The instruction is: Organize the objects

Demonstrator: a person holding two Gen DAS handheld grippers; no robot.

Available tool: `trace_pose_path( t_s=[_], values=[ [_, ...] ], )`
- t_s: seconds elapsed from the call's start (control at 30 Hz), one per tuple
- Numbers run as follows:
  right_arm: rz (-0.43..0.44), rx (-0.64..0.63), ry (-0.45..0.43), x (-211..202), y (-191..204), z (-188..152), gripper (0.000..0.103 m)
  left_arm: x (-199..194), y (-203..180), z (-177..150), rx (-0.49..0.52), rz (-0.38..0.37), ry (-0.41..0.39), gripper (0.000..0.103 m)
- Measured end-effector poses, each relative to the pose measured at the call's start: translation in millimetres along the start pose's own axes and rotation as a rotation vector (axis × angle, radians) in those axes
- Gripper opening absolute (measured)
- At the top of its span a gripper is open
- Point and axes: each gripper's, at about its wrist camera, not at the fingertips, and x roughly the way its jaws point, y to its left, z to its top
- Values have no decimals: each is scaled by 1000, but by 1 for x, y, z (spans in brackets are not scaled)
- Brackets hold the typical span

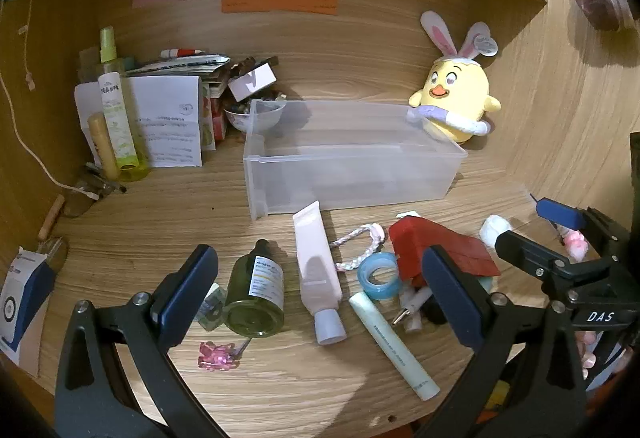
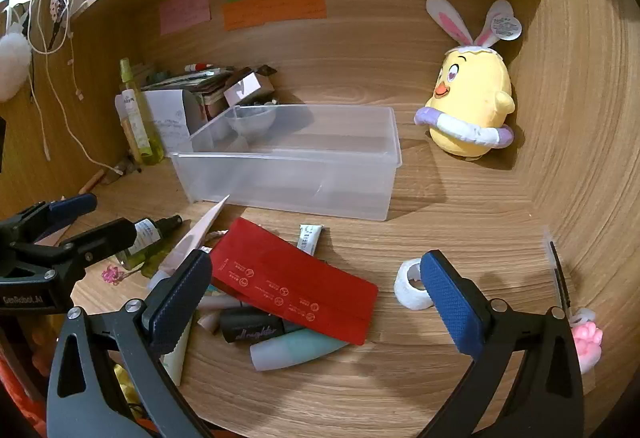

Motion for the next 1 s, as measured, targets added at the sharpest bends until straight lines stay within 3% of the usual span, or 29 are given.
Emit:
trace_pose_path(
  t_s=[1.0],
  values=[
    [27,-3,10,2,6,-1,103,-6,-1,-1,1,9,-13,103]
  ],
)
